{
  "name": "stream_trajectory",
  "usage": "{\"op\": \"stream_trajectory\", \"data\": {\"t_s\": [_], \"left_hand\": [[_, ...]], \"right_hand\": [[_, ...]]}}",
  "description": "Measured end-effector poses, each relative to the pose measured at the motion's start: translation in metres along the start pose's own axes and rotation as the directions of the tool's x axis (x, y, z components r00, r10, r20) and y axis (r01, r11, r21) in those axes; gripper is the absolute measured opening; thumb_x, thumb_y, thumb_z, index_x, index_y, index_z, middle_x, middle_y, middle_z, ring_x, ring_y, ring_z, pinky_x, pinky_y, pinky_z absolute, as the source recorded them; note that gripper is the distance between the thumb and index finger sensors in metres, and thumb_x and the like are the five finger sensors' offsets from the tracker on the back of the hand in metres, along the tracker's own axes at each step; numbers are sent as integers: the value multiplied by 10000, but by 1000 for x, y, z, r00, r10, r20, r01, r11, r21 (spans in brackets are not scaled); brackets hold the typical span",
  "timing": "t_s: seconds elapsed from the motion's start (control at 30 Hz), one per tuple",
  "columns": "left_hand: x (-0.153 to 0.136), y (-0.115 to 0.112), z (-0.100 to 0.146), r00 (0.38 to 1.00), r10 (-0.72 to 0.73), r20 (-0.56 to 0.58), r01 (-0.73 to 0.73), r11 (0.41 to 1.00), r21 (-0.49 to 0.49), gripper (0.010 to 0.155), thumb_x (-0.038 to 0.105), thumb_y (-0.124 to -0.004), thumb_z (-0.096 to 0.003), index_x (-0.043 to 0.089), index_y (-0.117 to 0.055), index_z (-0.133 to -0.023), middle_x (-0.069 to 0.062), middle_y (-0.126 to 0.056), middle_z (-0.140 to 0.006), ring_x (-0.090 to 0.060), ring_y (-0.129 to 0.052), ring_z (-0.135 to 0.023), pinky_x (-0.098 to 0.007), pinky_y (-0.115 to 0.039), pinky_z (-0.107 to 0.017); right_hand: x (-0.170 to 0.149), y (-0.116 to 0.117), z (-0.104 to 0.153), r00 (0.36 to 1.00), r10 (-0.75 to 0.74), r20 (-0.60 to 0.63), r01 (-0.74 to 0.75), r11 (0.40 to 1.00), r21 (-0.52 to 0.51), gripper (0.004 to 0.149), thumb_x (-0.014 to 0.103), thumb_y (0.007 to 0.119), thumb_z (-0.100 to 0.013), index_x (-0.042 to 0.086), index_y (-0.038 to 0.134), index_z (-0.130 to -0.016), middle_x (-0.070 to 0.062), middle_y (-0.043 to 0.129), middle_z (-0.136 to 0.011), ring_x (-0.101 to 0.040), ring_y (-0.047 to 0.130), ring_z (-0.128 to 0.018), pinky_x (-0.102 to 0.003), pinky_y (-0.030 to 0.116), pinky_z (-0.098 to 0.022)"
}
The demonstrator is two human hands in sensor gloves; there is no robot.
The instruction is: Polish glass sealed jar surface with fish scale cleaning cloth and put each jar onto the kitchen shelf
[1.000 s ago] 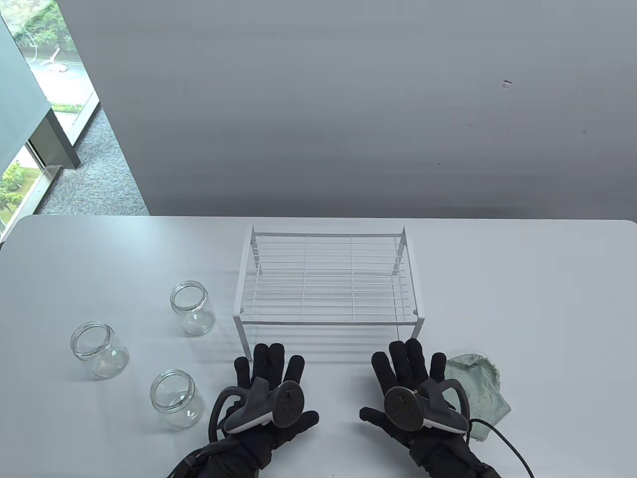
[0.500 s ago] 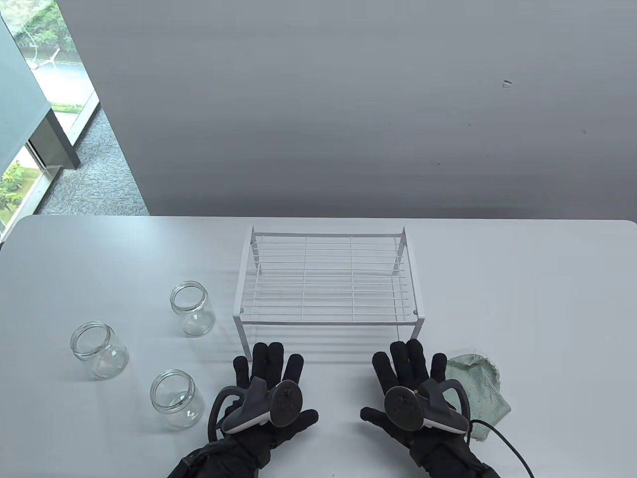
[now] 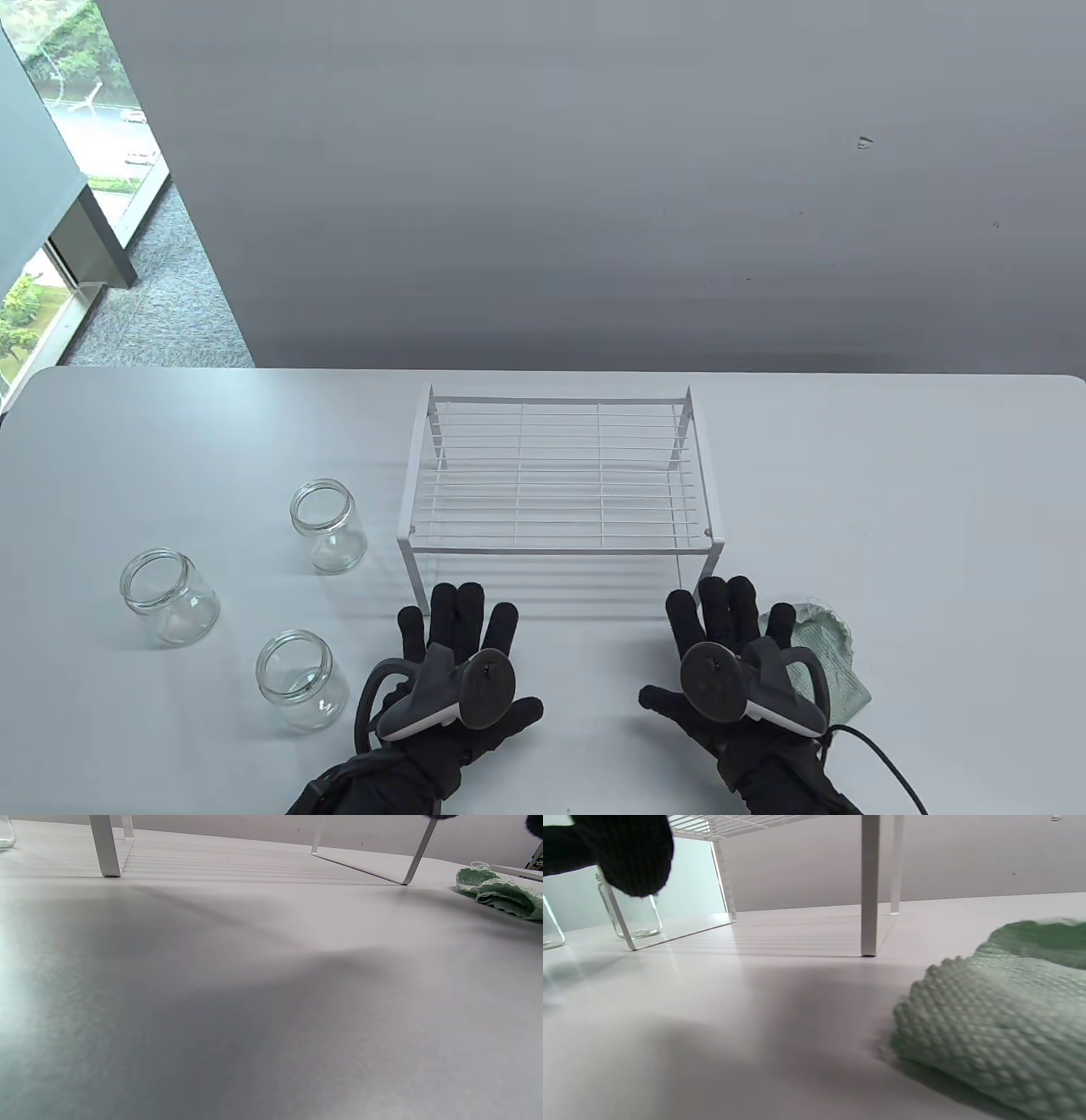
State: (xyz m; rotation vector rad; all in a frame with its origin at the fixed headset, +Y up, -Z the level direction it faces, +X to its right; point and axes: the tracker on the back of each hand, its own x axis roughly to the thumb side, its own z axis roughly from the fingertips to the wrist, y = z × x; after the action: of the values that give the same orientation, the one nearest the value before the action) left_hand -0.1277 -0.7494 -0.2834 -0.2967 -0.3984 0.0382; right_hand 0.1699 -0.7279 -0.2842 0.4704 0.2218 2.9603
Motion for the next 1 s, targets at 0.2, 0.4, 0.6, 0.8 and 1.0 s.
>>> {"op": "stream_trajectory", "data": {"t_s": [0.2, 0.4, 0.6, 0.8, 1.0], "left_hand": [[0, -1, 0, 1000, 11, -1, -11, 1000, -7, 1003, 726, -565, -479, 192, 73, -1039, -254, 187, -1064, -536, 171, -965, -717, 42, -598], [0, -1, 0, 1000, 18, 0, -18, 1000, -12, 995, 721, -564, -481, 191, 67, -1040, -253, 181, -1065, -536, 166, -966, -716, 39, -598], [0, -1, 0, 1000, 23, -1, -23, 1000, -13, 992, 717, -563, -482, 189, 65, -1040, -255, 179, -1065, -538, 162, -965, -716, 37, -599], [0, -1, 0, 1000, 30, 1, -30, 999, -18, 992, 716, -564, -482, 186, 61, -1043, -257, 178, -1065, -539, 161, -965, -715, 37, -598], [1, -3, -2, 999, 32, 22, -31, 998, -54, 998, 726, -563, -478, 190, 61, -1044, -253, 181, -1067, -536, 166, -966, -717, 38, -598]], "right_hand": [[-42, 1, 6, 969, -121, -217, 156, 976, 154, 1031, 554, 773, -512, 36, 51, -1034, -349, 1, -1014, -617, 2, -918, -760, -20, -477], [-82, 19, 2, 908, -170, -383, 282, 924, 257, 1039, 495, 823, -499, 41, 51, -1024, -359, -3, -997, -632, 29, -907, -771, 26, -495], [-93, 32, -1, 883, -179, -433, 328, 897, 298, 971, 387, 842, -494, -4, 133, -1029, -373, 93, -1005, -645, 156, -923, -778, 140, -544], [-83, 32, -7, 908, -125, -400, 256, 922, 292, 834, 286, 833, -484, -68, 321, -1040, -411, 236, -995, -698, 296, -875, -758, 308, -583], [-73, 26, -11, 931, 17, -366, 91, 957, 276, 703, 232, 832, -474, -65, 487, -1009, -395, 473, -956, -661, 577, -787, -696, 518, -554]]}}
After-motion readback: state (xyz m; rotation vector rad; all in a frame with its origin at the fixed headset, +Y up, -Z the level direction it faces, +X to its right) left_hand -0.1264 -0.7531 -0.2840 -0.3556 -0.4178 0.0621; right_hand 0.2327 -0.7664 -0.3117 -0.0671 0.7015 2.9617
